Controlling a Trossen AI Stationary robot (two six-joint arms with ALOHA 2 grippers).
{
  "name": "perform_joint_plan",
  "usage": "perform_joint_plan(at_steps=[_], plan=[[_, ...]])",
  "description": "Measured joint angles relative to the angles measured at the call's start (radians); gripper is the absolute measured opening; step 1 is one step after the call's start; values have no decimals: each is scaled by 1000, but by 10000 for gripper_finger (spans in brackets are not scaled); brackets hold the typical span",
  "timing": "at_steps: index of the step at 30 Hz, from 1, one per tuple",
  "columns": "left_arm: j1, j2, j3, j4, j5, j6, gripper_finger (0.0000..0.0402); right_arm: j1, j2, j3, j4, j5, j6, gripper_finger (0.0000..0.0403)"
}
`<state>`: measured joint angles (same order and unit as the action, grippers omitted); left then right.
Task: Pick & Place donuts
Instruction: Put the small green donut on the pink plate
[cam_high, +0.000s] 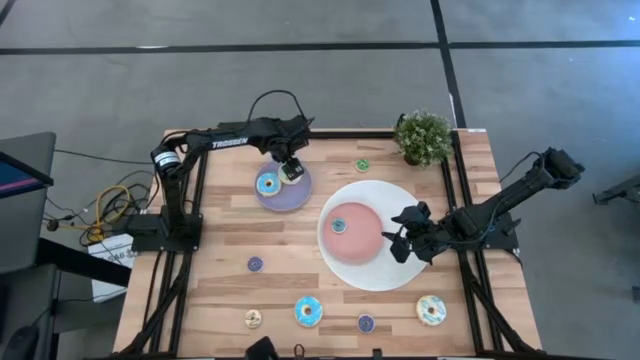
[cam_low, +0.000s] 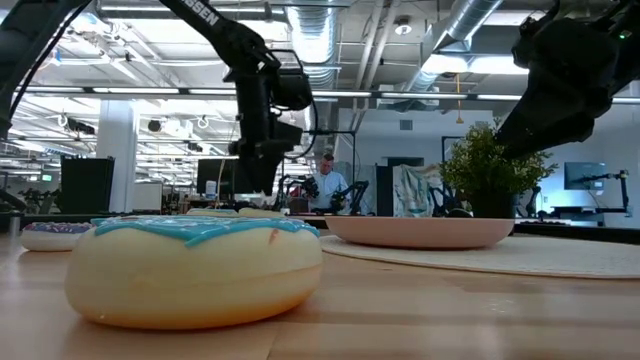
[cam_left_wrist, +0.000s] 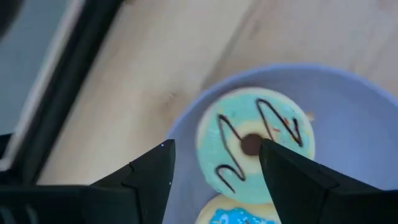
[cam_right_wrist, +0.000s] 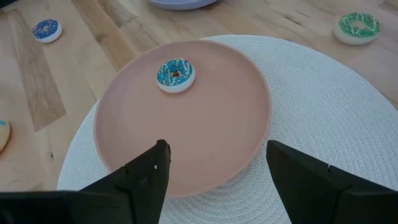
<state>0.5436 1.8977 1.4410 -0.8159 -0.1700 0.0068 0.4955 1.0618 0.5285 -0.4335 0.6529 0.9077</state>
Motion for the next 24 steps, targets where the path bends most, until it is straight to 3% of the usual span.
perform_joint_plan(at_steps=[3,6,12,18,24], plan=[[-10,-1,16,-19,-20,-35,226,0,0,0,0,0,0,256],[-33,-21,11,-30,22,-28,226,0,0,0,0,0,0,256],[-73,-149,-71,-83,50,-40,224,0,0,0,0,-1,0,256],[-140,-428,-313,104,30,-161,203,0,0,0,-2,-2,0,256],[-294,-718,-632,401,4,-312,179,0,0,0,1,0,0,256]])
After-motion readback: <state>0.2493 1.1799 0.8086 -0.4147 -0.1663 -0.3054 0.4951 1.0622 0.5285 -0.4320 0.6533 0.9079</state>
